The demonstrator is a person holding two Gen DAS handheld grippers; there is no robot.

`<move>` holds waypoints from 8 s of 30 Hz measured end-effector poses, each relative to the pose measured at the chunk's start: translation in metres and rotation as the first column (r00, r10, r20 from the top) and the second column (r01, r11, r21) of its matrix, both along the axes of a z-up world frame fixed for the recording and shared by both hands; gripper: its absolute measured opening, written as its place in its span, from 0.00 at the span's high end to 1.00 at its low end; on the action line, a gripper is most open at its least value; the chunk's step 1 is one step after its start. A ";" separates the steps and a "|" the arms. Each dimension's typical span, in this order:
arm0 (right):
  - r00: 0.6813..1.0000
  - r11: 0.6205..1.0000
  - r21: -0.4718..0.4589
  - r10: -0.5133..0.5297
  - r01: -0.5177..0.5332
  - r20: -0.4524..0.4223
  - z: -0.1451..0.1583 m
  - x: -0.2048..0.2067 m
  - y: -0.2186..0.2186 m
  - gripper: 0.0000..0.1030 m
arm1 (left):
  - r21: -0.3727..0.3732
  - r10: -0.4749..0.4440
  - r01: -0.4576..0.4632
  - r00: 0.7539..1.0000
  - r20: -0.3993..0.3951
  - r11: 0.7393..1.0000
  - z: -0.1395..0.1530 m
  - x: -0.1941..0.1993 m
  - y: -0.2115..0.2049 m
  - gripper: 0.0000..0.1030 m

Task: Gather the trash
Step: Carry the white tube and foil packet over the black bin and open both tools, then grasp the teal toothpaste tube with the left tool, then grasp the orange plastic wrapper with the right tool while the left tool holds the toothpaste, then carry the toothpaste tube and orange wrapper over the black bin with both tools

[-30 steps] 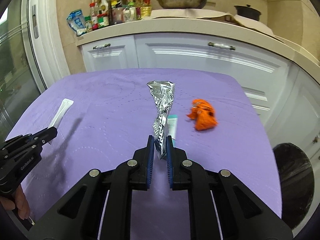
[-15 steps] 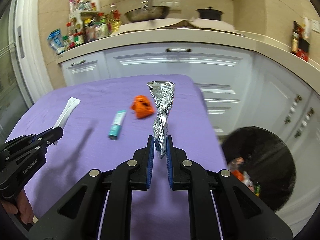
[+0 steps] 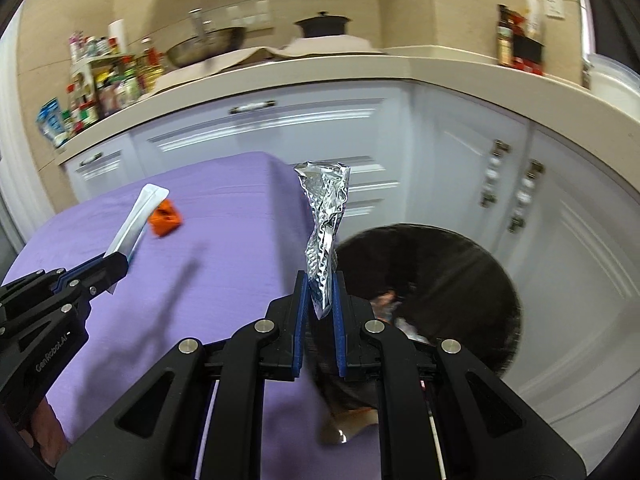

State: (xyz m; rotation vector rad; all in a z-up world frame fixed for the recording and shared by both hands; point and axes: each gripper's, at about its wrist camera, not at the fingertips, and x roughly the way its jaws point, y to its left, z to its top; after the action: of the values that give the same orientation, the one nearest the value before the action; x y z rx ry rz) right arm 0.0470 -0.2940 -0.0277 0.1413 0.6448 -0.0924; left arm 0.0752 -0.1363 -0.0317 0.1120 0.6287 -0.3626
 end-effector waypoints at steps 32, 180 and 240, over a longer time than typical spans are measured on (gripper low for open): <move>0.982 0.982 0.026 -0.186 0.186 -0.026 -0.029 -0.012 -0.110 0.88 | 0.048 -0.169 0.170 0.985 -0.031 0.984 -0.029 0.013 -0.134 0.89; 0.974 0.977 -0.001 0.210 -0.211 -0.082 -0.009 0.073 0.137 0.65 | 0.060 0.470 -0.466 0.877 -0.102 0.883 -0.032 0.047 0.200 0.90; 0.973 0.974 -0.024 -0.225 0.226 0.047 0.002 -0.025 -0.085 0.65 | 0.056 -0.141 0.141 0.990 0.008 0.988 -0.013 0.007 -0.110 0.90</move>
State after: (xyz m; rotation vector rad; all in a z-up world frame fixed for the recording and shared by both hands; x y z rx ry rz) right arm 0.0223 -0.3789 -0.0258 0.1877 0.5813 -0.3174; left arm 0.0822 -0.2468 -0.0449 0.2123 0.6209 -0.4808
